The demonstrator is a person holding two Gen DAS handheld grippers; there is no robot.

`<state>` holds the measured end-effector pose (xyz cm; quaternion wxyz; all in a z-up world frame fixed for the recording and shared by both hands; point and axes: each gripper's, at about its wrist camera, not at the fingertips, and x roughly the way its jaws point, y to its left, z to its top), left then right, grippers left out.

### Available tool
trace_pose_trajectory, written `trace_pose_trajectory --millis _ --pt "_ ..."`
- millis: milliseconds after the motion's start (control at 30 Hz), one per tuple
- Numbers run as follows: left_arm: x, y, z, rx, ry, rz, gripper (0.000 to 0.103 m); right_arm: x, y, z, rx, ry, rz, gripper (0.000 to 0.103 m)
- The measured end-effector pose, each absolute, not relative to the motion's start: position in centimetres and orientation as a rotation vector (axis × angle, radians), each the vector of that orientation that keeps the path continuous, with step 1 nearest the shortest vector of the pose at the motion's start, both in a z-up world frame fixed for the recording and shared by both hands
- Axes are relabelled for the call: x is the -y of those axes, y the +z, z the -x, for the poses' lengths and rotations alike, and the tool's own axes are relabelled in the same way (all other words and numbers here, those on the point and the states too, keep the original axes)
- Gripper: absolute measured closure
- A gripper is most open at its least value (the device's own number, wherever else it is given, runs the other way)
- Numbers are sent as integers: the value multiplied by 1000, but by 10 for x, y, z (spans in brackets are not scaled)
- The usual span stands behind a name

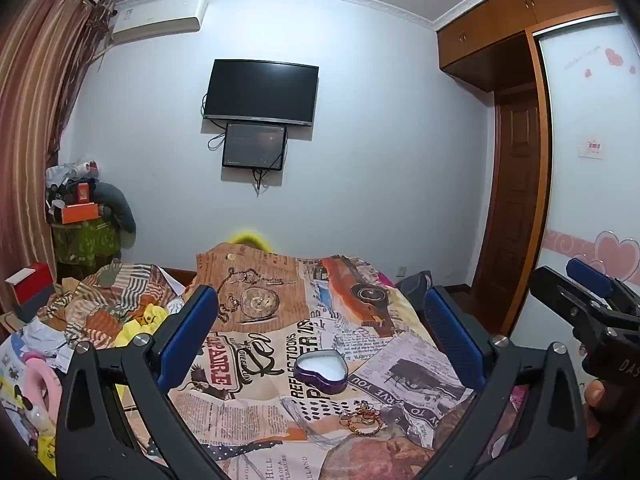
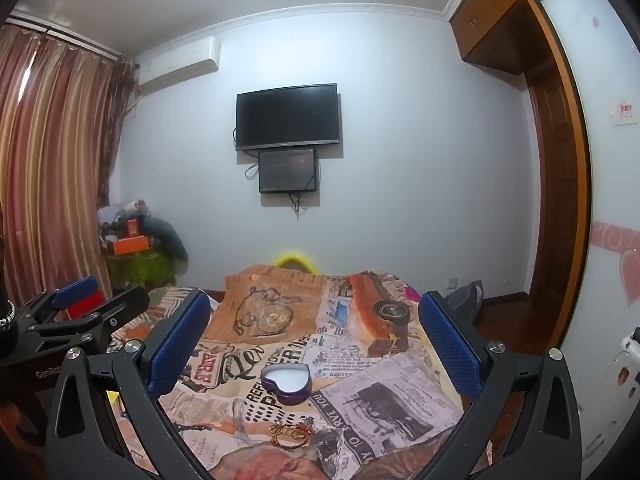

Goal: Organize jewelry

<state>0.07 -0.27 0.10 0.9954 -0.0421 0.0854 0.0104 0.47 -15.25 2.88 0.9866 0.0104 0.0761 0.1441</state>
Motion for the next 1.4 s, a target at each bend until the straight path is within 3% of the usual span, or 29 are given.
trace_pose_trajectory --millis 1400 --pt "-7 -11 -10 -202 23 97 0 151 24 -13 -195 303 -29 0"
